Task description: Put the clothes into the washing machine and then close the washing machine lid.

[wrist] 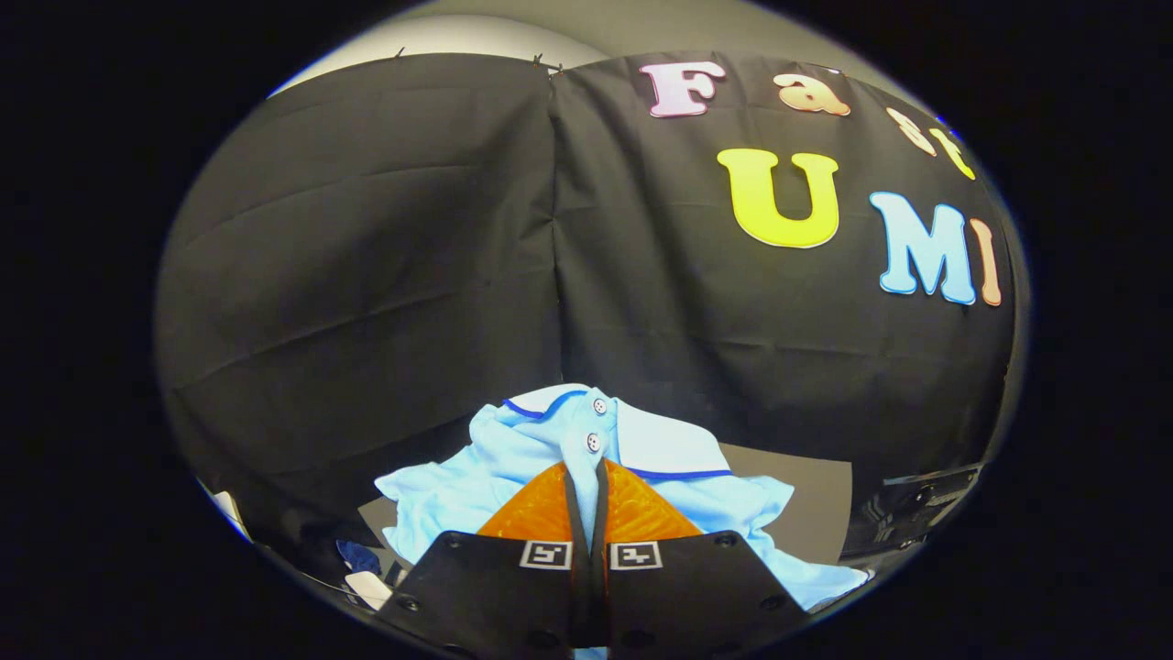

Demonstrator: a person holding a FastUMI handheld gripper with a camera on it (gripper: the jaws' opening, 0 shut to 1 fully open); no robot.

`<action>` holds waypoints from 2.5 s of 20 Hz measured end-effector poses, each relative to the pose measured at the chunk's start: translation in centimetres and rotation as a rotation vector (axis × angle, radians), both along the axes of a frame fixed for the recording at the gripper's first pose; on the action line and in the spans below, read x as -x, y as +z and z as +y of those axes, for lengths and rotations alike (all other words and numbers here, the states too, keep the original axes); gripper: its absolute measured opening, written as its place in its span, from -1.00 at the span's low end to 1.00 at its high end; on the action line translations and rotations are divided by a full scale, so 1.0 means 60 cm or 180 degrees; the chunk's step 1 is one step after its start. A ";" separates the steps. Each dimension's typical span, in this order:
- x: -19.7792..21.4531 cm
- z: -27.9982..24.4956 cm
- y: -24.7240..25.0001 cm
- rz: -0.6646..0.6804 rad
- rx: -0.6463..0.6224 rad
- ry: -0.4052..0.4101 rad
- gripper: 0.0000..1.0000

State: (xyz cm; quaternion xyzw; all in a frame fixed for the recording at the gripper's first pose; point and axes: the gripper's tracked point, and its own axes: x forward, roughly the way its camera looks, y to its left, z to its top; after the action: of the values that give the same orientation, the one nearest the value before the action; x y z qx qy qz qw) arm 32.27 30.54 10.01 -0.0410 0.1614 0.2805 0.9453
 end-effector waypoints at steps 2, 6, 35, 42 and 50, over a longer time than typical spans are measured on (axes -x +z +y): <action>0.003 -0.017 0.019 -0.0038 -0.0059 -0.0048 -0.97; 0.006 -0.058 0.053 -0.0142 -0.0140 -0.0145 -0.97; 0.010 -0.486 0.080 -0.0352 -0.0102 -0.1258 -0.97; 0.016 -0.593 0.069 -0.0337 -0.0160 -0.1597 -0.97; 0.024 -0.677 0.010 -0.0207 -0.0134 -0.1874 -0.98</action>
State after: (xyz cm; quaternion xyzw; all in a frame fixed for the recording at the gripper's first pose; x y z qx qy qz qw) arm 30.81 -10.05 10.60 0.0182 0.1302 -0.0040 0.9913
